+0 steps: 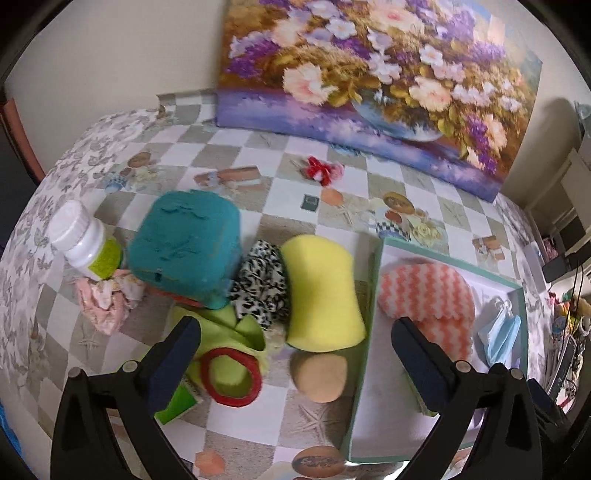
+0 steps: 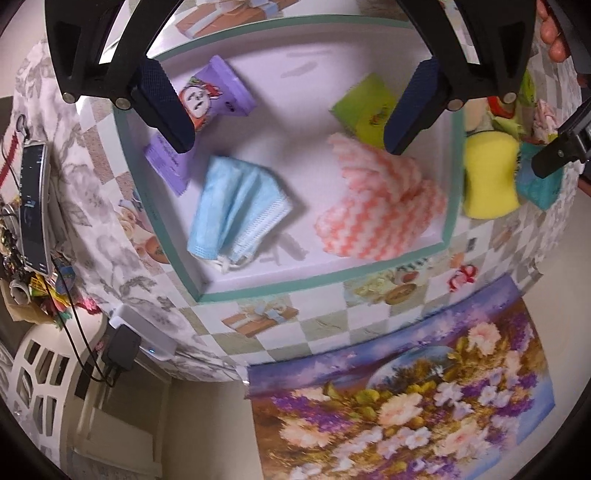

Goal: Organize soft objects
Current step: 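Move both open tools back from the tray toward the pile of soft items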

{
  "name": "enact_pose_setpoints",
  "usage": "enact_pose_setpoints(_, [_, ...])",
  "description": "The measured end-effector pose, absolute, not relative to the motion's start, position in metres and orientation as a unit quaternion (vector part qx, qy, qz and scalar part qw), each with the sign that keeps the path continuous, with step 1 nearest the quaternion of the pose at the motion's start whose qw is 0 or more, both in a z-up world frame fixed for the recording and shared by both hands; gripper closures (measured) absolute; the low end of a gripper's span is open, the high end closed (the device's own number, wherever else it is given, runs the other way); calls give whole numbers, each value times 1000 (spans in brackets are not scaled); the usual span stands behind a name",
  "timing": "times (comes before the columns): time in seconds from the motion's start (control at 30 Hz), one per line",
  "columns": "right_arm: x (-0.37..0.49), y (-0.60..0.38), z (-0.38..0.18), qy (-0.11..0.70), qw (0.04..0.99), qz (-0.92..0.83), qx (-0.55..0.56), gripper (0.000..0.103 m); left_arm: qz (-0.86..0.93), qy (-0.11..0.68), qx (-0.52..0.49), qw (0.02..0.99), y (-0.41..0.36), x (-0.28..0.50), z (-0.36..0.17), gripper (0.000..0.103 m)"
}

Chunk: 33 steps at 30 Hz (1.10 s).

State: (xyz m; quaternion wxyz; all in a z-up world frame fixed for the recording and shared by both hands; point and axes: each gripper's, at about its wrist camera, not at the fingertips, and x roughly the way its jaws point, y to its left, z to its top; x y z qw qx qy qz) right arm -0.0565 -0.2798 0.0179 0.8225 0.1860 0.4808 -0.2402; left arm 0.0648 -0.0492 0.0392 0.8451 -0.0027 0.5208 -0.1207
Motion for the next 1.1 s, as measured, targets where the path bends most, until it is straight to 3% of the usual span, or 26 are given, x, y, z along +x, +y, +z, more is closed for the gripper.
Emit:
enact_pose_setpoints(0.3, [-54,-260,29,459,841,-213,192,0,-133,472,-24,871,-27,51,52,0])
enact_pose_setpoints(1.1, [-38,-238,22,474,849,-161,169,0,-131,485,-65,862,6,60,48,0])
